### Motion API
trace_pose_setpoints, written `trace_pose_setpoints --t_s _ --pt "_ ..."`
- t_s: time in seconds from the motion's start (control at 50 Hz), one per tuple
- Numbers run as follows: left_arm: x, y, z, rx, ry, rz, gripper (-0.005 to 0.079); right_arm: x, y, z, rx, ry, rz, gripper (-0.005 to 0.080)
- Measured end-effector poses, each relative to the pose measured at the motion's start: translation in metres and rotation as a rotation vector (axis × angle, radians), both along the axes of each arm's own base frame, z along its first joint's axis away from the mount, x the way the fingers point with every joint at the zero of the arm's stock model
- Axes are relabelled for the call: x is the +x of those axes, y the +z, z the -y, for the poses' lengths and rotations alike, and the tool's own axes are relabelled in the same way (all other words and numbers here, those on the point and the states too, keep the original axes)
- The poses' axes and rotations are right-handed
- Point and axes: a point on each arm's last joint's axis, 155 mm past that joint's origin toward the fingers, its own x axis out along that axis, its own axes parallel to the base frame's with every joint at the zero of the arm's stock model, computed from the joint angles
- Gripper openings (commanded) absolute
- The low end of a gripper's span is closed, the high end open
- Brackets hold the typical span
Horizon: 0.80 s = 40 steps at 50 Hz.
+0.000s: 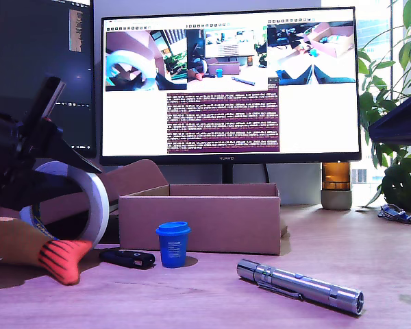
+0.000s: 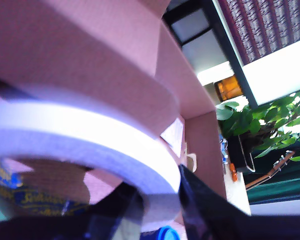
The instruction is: Pick up the tape roll and place it inside the cardboard box
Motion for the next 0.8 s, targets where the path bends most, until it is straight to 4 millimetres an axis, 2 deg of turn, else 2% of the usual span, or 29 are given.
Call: trace_pose_setpoints --t_s 0.2,0.36,0.6,0.8 --pt "-0.001 0.014 0.007 -0.03 -0.038 0.052 -0.002 0.0 0.0 0.0 0.0 0.0 0.0 -0.0011" --pt "-0.005 0.016 0.012 -0.04 -0.066 0.052 -0.002 0.0 0.0 0.0 0.0 0.0 -0.001 -0.0011" --pt "-0.016 0.03 0.032 -0.062 -0.133 0.099 -0.002 0.0 0.0 0.0 -0.001 0.0 -0.001 -0.0011" --pt "-0.028 0.069 0.04 -0.12 -0.163 0.181 -0.002 0.0 0.0 0.0 -0.001 0.0 -0.002 -0.0011"
